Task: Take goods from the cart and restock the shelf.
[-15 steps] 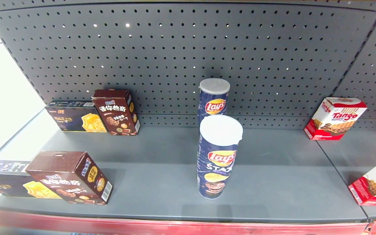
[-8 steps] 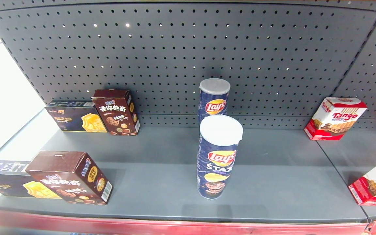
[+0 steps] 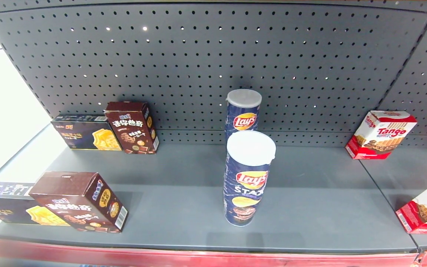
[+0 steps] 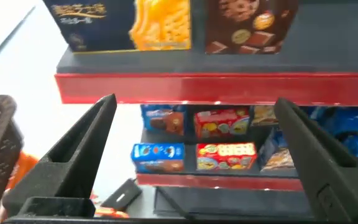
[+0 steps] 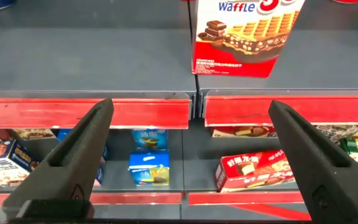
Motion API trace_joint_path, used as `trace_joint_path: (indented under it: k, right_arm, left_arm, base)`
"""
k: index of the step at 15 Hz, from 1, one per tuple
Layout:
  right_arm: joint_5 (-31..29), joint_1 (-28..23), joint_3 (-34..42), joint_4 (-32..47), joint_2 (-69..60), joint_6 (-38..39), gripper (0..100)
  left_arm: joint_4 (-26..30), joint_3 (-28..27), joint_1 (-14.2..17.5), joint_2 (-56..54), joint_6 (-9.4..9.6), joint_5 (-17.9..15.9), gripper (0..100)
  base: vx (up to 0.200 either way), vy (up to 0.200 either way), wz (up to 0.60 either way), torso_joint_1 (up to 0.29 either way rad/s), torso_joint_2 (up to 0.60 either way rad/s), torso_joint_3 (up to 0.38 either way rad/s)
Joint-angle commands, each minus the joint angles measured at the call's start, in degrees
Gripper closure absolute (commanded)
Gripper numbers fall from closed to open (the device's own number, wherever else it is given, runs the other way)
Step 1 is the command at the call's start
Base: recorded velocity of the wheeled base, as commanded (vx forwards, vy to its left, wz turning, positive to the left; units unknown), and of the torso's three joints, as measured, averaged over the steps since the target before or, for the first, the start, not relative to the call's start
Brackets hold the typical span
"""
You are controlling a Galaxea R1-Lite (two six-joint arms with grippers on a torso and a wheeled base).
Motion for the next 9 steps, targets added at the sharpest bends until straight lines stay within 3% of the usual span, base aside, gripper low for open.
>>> trace_joint_path:
  k: [1, 3, 4, 5, 9]
  right_arm:
    - [-0.01, 0.02, 0.01, 0.02, 0.09, -0.04, 0]
    - [-0.01, 0.02, 0.01, 0.02, 0.09, -0.04, 0]
    - [-0.1, 0.11, 0.01, 0.11, 0.09, -0.04, 0]
    - [-0.1, 0.11, 0.01, 0.02, 0.09, -0.04, 0]
    - [-0.1, 0.02, 0.01, 0.02, 0.09, -0.04, 0]
  left_arm:
    - [-0.04, 0.0, -1.0, -2.8, 0.04, -1.66, 0]
    - [-0.04, 0.0, -0.91, -2.89, 0.21, -0.26, 0]
    - [-0.04, 0.0, -0.91, -2.98, -0.14, 3.96, 0]
    - [-0.04, 0.0, -0.91, -2.98, -0.23, 4.84, 0]
    - [-0.04, 0.0, -0.91, -3.06, -0.23, 4.84, 0]
  base:
    - [0.0, 0.0, 0.0, 0.0, 0.0, 0.0]
    - [0.0, 0.0, 0.0, 0.0, 0.0, 0.0]
    - [0.0, 0.0, 0.0, 0.0, 0.0, 0.0]
    - [0.0, 0.0, 0.0, 0.0, 0.0, 0.0]
    - [0.0, 0.0, 0.0, 0.0, 0.0, 0.0]
